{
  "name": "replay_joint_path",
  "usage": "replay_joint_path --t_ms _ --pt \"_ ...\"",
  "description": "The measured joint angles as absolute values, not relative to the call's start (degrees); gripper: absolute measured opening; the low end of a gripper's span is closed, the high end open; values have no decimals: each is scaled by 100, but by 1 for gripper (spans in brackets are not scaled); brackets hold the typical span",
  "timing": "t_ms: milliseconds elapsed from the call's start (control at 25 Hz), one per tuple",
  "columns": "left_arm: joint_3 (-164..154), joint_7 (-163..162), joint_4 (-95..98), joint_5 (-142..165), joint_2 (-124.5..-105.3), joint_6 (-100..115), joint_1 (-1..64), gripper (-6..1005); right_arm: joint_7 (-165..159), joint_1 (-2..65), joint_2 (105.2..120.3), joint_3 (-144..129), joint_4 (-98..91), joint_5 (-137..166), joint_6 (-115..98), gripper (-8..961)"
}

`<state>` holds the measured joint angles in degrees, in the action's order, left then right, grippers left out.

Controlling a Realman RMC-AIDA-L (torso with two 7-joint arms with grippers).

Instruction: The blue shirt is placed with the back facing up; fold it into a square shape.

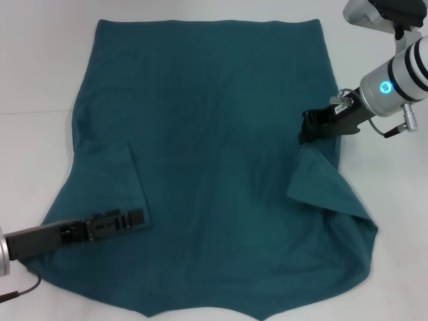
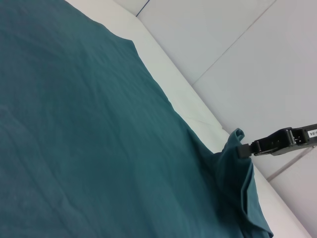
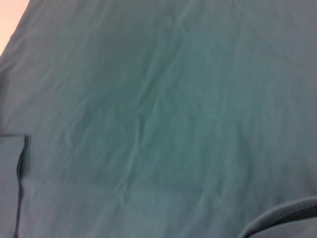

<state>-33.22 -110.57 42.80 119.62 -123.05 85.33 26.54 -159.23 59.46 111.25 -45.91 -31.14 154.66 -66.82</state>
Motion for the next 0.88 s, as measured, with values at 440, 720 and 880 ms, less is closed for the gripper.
replay_joint_path --t_ms 440,720,880 --pt "-3322 -11065 4280 11962 -12305 8518 2676 824 -15990 5957 11218 -4587 -2945 15451 -6308 23" --pt "-3322 -11074 4280 11962 -12305 8508 2663 824 -15993 5978 11270 -4581 -2917 15307 -6151 65" --pt "-3322 -11074 4280 11962 -12305 8507 2663 823 -15993 5976 11266 -4595 -2885 15166 -6088 89"
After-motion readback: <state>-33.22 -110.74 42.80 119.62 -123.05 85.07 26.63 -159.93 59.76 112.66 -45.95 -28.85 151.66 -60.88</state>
